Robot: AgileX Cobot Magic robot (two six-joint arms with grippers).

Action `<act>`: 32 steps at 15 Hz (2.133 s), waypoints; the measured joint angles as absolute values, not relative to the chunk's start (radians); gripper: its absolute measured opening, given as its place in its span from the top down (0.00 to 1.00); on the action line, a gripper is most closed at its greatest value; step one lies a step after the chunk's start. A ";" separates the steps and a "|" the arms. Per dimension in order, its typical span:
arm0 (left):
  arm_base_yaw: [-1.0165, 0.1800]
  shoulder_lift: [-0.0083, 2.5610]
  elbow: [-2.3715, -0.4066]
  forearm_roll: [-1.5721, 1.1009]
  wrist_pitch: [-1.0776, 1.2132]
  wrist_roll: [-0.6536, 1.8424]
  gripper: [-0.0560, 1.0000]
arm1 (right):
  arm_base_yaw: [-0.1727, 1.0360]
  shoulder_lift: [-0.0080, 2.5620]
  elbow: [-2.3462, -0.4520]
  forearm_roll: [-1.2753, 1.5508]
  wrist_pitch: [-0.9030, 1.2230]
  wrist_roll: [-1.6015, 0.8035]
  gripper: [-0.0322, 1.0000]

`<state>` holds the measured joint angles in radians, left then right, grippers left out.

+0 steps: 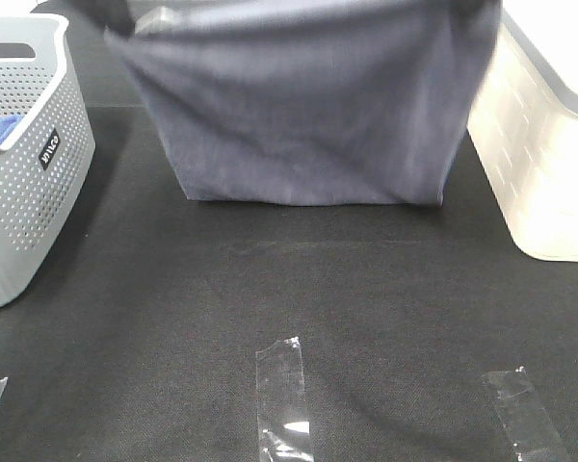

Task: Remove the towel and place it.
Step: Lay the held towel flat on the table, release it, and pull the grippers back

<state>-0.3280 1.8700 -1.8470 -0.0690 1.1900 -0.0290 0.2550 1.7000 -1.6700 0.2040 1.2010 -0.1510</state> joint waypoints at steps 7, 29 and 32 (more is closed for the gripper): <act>-0.497 1.527 -1.291 -0.102 1.184 -0.153 0.95 | 0.255 1.385 -1.148 0.295 1.199 -0.148 0.97; -1.041 1.375 -0.861 -0.201 1.160 -0.675 0.90 | 0.253 0.900 -0.535 0.407 1.220 -0.051 0.97; -1.041 1.375 -0.855 -0.196 1.202 -0.693 0.49 | 0.251 0.900 -0.535 0.380 1.220 -0.045 0.72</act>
<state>-1.0410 1.3750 -0.8550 -0.1960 1.2020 -0.6930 0.2510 0.9000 -0.5350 0.3800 1.2200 -0.0450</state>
